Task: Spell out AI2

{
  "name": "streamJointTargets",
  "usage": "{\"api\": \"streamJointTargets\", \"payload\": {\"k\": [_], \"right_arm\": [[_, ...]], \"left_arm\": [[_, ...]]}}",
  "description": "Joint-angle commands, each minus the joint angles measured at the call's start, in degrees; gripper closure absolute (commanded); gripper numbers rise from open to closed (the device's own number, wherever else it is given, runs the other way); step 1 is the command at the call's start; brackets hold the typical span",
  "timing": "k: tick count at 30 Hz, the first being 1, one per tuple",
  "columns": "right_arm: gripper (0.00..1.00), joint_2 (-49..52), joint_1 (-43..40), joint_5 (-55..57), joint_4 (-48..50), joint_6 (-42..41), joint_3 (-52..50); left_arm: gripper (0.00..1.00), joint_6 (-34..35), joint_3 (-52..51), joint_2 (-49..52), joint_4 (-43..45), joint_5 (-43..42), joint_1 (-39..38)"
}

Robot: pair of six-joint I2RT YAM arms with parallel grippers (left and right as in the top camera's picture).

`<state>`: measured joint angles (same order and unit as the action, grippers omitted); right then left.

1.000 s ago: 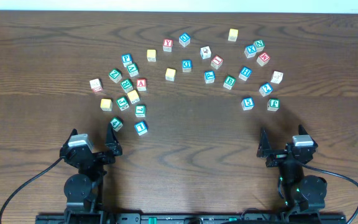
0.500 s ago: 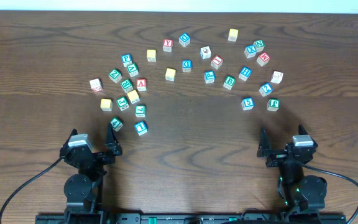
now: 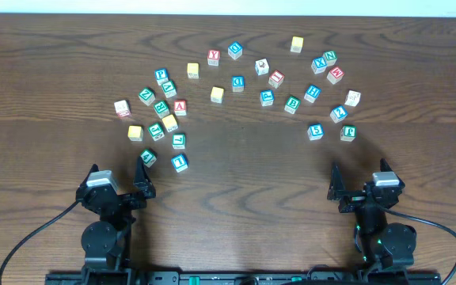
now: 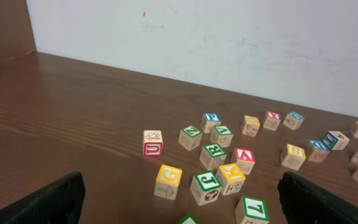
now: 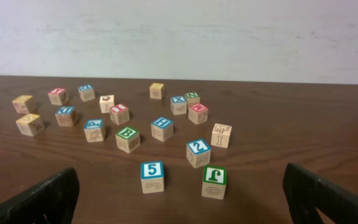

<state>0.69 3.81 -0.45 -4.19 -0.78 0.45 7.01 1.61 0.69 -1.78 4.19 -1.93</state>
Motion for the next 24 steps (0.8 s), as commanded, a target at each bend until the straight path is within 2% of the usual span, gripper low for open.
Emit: {"api": "streamJointTargets", "payload": {"k": [1,15,24], "right_arm": [[0.01,-0.3,-0.4,-0.2,-0.2,0.7,-0.1],[0.01,-0.3,-0.4,-0.2,-0.2,0.7,-0.1],[0.01,-0.3,-0.4,-0.2,-0.2,0.7,-0.1]], "left_arm": [[0.02,-1.0,0.7,-0.4,-1.3,-0.1,0.3],[0.02,-1.0,3.0,0.7,-1.2,-0.1,0.3],[0.02,-1.0,9.9,10.5,-1.6,-1.0,0.3]]}}
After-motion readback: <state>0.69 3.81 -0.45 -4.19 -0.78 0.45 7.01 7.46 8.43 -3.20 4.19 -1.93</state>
